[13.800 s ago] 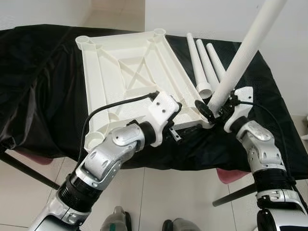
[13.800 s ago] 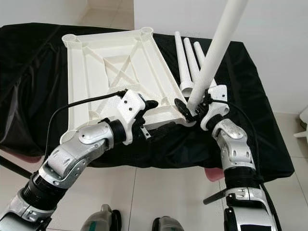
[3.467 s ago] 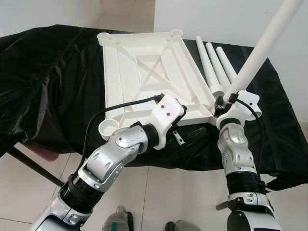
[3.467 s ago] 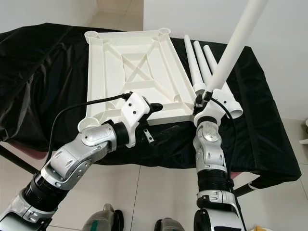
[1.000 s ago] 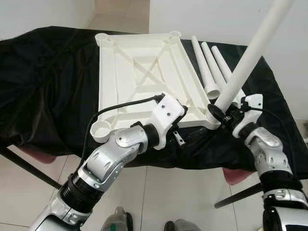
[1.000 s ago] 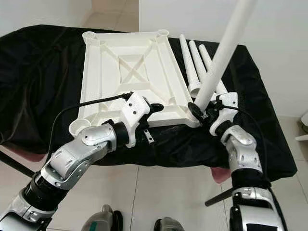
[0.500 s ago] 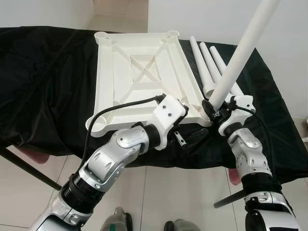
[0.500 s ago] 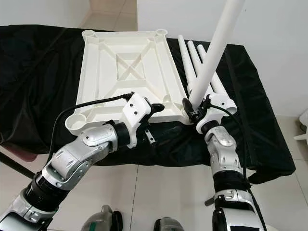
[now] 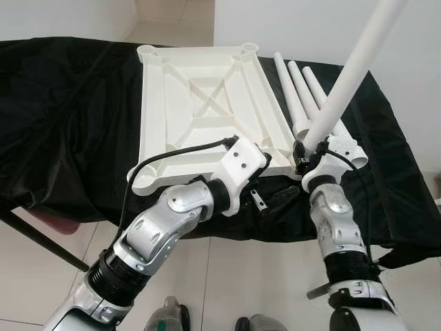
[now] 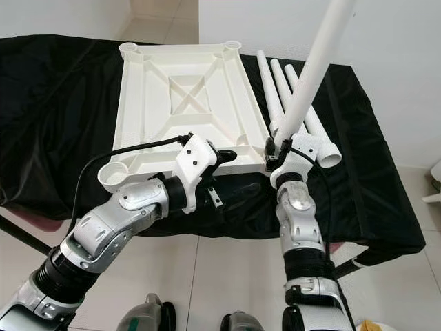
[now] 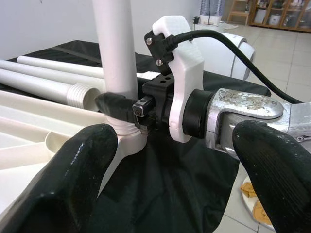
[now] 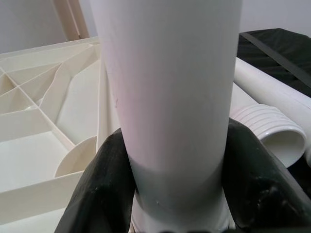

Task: Building children table

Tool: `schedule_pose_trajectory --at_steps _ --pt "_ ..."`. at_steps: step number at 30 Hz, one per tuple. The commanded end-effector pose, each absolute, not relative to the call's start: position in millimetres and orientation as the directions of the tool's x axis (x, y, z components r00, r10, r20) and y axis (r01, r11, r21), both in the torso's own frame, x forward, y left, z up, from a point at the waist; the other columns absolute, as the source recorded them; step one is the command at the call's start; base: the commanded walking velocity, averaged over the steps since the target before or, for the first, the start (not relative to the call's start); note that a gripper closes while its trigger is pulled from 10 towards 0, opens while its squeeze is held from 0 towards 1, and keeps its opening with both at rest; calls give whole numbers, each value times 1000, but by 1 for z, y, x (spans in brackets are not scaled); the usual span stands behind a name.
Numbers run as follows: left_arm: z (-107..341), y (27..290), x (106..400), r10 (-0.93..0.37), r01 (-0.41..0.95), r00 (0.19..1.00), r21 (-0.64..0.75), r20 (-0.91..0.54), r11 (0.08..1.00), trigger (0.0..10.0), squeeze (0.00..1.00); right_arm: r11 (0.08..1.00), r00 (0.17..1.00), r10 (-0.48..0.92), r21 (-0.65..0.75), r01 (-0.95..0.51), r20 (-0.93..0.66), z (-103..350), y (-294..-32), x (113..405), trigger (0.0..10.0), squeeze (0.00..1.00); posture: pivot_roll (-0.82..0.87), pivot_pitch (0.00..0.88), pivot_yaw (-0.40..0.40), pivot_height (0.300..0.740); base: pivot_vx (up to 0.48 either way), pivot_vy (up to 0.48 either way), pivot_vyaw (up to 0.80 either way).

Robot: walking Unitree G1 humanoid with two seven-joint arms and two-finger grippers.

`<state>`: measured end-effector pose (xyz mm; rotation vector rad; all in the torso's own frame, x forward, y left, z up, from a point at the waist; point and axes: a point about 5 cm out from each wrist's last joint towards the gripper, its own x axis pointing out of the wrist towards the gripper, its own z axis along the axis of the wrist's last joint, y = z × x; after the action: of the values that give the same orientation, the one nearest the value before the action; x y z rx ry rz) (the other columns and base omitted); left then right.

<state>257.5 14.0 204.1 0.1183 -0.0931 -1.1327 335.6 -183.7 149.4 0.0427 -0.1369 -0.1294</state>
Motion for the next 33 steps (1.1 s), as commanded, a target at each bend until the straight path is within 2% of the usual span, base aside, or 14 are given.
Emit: schedule_pose_trajectory --at_steps 1,10,14,18,19,23,32,33 --pt "203 11 250 -945 936 326 144 -1 322 10000 0 966 966 -254 57 251 49 132 -198 327 10000 0 -6 62 -11 740 0 0 0" --pt "203 11 250 -946 937 323 144 -4 319 10000 0 905 904 -424 54 421 57 132 -196 314 10000 0 -8 65 -4 740 0 0 0" --pt "203 11 250 -947 937 321 144 -5 317 10000 0 905 903 -425 59 422 66 133 -194 314 10000 0 -12 65 0 740 0 0 0" --pt "203 11 250 -948 938 319 144 -5 315 10000 0 929 926 -367 74 361 84 136 -190 317 10000 0 -13 66 2 740 0 0 0" --pt "203 11 250 -948 938 318 145 -6 313 10000 0 943 939 -330 86 322 96 139 -186 318 10000 1000 -13 66 2 740 0 0 0" --pt "203 11 250 -948 939 317 146 -6 313 10000 0 971 965 -223 121 207 137 146 -177 319 10000 1000 -15 70 3 740 0 0 0" --pt "203 12 252 -946 937 323 143 -7 319 10000 0 993 978 -87 95 70 188 158 -173 321 10000 1000 -13 77 3 740 0 0 0" --pt "202 12 252 -946 937 324 142 -11 319 10000 0 995 979 -64 83 49 194 161 -173 322 10000 929 -13 78 4 740 0 0 0"
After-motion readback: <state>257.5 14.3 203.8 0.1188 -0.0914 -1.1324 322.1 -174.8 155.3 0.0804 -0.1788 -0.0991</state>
